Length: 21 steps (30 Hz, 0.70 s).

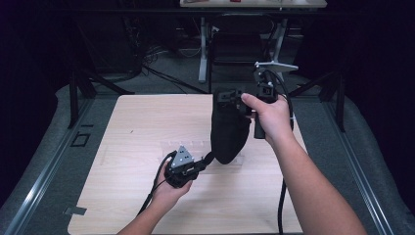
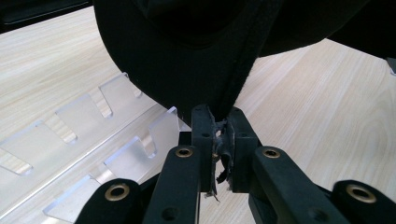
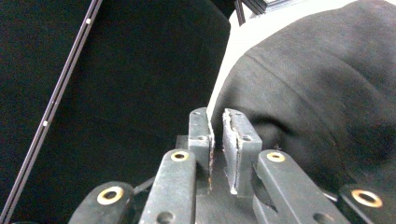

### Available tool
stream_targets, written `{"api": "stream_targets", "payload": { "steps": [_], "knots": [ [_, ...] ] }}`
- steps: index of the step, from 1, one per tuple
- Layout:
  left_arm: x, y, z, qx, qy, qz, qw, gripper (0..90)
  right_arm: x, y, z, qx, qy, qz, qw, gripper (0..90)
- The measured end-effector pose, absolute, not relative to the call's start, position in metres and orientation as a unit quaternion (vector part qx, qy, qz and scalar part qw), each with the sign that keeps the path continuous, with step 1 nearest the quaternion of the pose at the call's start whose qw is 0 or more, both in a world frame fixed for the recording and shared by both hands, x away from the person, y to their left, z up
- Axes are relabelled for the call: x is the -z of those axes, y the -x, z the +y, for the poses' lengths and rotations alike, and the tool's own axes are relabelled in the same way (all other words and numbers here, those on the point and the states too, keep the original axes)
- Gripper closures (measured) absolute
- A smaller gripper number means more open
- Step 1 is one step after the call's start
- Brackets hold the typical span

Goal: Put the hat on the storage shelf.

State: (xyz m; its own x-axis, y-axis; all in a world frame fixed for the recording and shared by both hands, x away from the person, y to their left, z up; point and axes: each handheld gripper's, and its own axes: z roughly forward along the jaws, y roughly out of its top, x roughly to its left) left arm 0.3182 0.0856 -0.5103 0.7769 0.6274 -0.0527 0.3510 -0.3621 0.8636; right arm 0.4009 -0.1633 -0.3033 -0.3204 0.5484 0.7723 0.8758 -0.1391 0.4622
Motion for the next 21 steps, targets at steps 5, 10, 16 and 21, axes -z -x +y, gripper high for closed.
{"api": "stream_targets", "payload": {
  "steps": [5, 10, 16, 21],
  "knots": [
    [0.518, -0.318, 0.091, -0.146, -0.813, 0.312, 0.470, 85.9, 0.302, -0.399, -0.173, 0.508, 0.561, -0.634, 0.158, 81.5],
    [0.526, -0.322, 0.096, -0.134, -0.812, 0.326, 0.465, 86.0, 0.305, -0.397, -0.182, 0.505, 0.567, -0.633, 0.154, 81.7],
    [0.536, -0.326, 0.102, -0.117, -0.803, 0.343, 0.473, 85.7, 0.307, -0.395, -0.189, 0.506, 0.569, -0.630, 0.151, 81.5],
    [0.539, -0.324, 0.101, -0.123, -0.807, 0.338, 0.469, 85.7, 0.310, -0.391, -0.197, 0.502, 0.576, -0.631, 0.135, 80.8]
  ]
}}
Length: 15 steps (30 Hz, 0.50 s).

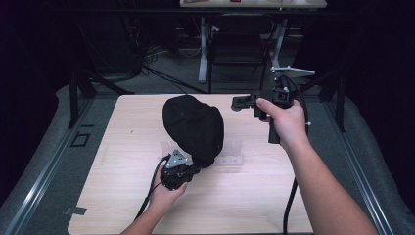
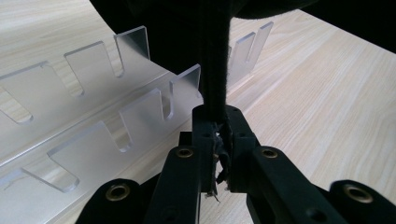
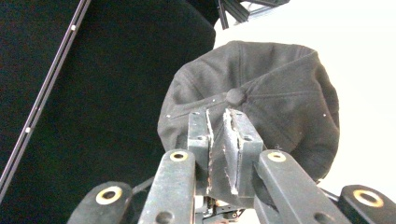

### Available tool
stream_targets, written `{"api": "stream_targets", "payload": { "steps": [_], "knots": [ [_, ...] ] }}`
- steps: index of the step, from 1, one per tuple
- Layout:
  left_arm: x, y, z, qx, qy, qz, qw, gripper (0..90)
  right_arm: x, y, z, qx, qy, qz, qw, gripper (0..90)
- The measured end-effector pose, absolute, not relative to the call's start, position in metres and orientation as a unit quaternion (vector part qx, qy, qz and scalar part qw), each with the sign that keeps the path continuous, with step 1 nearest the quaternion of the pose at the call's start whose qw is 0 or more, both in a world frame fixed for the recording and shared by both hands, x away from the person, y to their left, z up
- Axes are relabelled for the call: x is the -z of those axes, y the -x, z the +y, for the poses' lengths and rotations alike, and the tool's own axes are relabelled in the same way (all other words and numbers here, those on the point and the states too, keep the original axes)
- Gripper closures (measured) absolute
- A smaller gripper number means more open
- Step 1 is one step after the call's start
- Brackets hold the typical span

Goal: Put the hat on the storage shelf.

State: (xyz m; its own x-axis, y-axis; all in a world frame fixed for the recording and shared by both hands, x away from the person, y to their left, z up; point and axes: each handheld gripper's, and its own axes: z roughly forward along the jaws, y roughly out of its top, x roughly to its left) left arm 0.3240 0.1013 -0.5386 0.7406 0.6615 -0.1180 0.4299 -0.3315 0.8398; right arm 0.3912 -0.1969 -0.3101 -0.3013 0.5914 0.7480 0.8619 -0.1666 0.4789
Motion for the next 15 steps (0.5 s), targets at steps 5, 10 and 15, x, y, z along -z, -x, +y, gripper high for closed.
{"api": "stream_targets", "payload": {
  "steps": [5, 10, 15],
  "knots": [
    [0.543, -0.324, 0.103, -0.121, -0.808, 0.340, 0.467, 85.4, 0.311, -0.386, -0.201, 0.500, 0.578, -0.633, 0.121, 79.8],
    [0.549, -0.323, 0.106, -0.113, -0.803, 0.345, 0.473, 85.3, 0.311, -0.383, -0.205, 0.499, 0.579, -0.635, 0.114, 79.8],
    [0.551, -0.322, 0.107, -0.109, -0.797, 0.350, 0.479, 84.8, 0.311, -0.378, -0.208, 0.493, 0.581, -0.640, 0.099, 79.5]
  ]
}}
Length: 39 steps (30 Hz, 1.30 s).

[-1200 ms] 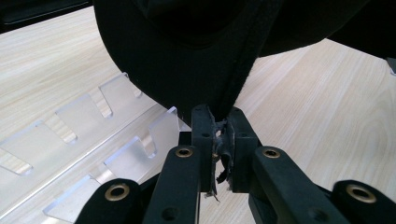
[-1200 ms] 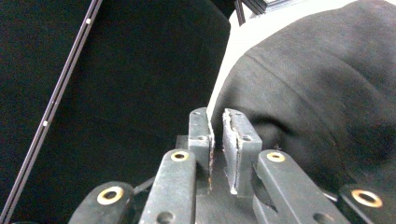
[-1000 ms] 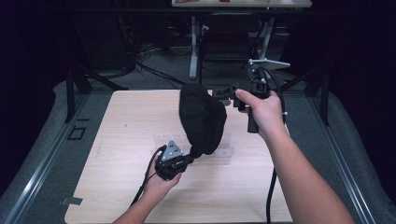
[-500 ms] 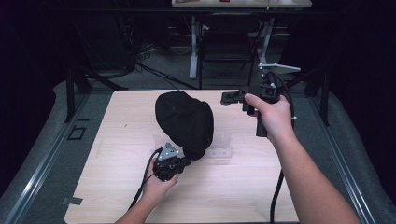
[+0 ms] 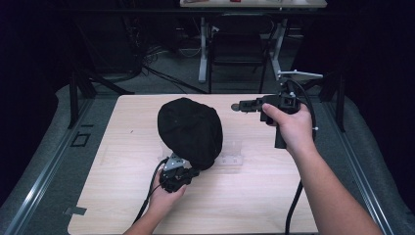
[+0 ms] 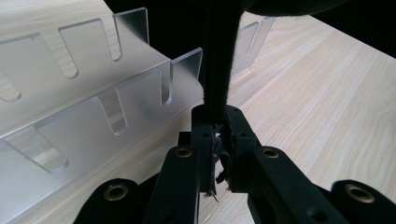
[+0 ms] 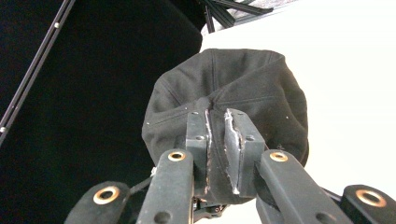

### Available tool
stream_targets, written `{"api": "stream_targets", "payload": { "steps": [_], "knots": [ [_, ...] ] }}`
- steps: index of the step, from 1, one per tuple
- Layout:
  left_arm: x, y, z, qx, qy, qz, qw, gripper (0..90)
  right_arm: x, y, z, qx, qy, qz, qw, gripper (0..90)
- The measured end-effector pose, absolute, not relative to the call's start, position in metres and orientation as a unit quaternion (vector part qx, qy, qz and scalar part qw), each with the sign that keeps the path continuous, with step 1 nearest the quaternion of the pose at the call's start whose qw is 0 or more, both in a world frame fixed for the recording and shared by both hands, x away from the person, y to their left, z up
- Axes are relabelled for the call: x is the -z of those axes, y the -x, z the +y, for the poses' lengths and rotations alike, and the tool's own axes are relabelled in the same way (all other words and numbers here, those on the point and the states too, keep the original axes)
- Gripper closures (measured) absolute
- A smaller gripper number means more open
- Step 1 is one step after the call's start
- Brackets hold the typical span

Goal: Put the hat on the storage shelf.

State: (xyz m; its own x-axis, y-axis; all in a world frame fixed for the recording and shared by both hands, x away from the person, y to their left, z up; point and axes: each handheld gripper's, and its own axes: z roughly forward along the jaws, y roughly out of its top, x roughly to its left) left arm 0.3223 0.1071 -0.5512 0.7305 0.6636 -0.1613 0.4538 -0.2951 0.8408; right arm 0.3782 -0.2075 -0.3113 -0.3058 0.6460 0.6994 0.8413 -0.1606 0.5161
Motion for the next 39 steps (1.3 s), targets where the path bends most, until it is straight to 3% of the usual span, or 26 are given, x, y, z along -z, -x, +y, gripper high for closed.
{"api": "stream_targets", "payload": {
  "steps": [6, 20, 39],
  "knots": [
    [0.549, -0.321, 0.107, -0.113, -0.798, 0.355, 0.474, 82.9, 0.315, -0.373, -0.212, 0.492, 0.583, -0.641, 0.090, 78.5],
    [0.533, -0.314, 0.139, -0.098, -0.789, 0.377, 0.476, 58.0, 0.340, -0.354, -0.225, 0.453, 0.597, -0.661, 0.034, 76.1],
    [0.536, -0.299, 0.201, -0.109, -0.774, 0.424, 0.458, 50.8, 0.409, -0.305, -0.236, 0.419, 0.583, -0.695, -0.038, 64.9]
  ]
}}
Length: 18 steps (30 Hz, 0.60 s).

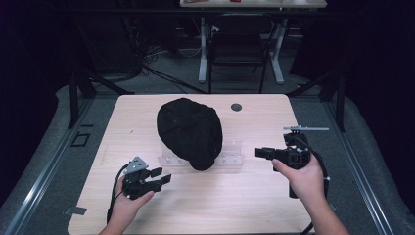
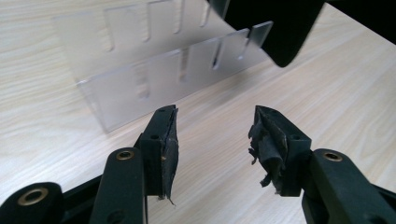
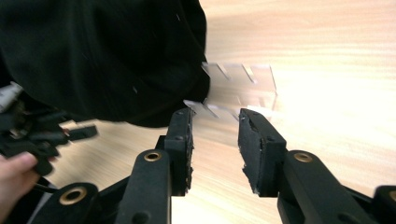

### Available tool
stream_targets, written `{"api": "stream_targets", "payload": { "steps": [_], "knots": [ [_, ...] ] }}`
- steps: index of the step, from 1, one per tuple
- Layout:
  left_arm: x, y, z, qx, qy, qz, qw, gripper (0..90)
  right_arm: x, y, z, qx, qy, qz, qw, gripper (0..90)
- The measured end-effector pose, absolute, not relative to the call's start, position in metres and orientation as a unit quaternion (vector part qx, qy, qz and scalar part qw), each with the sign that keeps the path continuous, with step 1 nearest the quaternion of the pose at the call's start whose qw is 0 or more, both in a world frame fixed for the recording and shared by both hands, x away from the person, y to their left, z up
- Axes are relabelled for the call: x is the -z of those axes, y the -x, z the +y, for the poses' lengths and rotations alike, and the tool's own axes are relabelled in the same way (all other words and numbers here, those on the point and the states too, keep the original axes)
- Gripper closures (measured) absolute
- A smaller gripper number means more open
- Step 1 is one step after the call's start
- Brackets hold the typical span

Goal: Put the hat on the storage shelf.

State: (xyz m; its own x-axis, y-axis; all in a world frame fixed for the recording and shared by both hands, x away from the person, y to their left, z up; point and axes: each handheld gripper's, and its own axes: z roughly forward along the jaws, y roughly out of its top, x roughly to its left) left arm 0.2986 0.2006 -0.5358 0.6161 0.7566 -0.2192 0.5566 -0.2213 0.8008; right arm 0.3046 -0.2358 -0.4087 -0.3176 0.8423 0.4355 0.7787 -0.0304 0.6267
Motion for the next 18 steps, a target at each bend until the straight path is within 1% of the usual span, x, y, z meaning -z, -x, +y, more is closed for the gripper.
{"api": "stream_targets", "payload": {
  "steps": [4, 5, 6, 7, 10, 11, 13, 18],
  "knots": [
    [0.541, -0.300, 0.208, -0.116, -0.767, 0.436, 0.456, 50.8, 0.429, -0.296, -0.236, -0.409, -0.584, 0.700, 0.049, 64.4],
    [0.541, -0.300, 0.208, -0.116, -0.767, 0.436, 0.456, 50.8, 0.429, -0.296, -0.236, -0.409, -0.584, 0.700, 0.049, 64.4],
    [0.541, -0.300, 0.209, -0.117, -0.765, 0.438, 0.458, 50.9, 0.439, -0.293, -0.236, -0.400, -0.586, 0.702, 0.061, 64.3],
    [0.542, -0.300, 0.210, -0.117, -0.764, 0.439, 0.458, 50.9, 0.439, -0.293, -0.236, -0.400, -0.586, 0.702, 0.061, 64.3],
    [0.543, -0.300, 0.213, -0.115, -0.760, 0.444, 0.462, 50.9, 0.458, -0.287, -0.239, -0.385, -0.592, 0.704, 0.076, 64.1],
    [0.543, -0.300, 0.213, -0.115, -0.760, 0.444, 0.462, 50.9, 0.458, -0.287, -0.239, -0.385, -0.592, 0.704, 0.076, 64.1],
    [0.544, -0.301, 0.214, -0.117, -0.760, 0.445, 0.459, 50.9, 0.472, -0.283, -0.242, -0.378, -0.597, 0.703, 0.079, 64.0],
    [0.546, -0.301, 0.217, -0.119, -0.758, 0.449, 0.457, 50.9, 0.491, -0.276, -0.247, -0.377, -0.609, 0.693, 0.087, 64.1]
  ]
}}
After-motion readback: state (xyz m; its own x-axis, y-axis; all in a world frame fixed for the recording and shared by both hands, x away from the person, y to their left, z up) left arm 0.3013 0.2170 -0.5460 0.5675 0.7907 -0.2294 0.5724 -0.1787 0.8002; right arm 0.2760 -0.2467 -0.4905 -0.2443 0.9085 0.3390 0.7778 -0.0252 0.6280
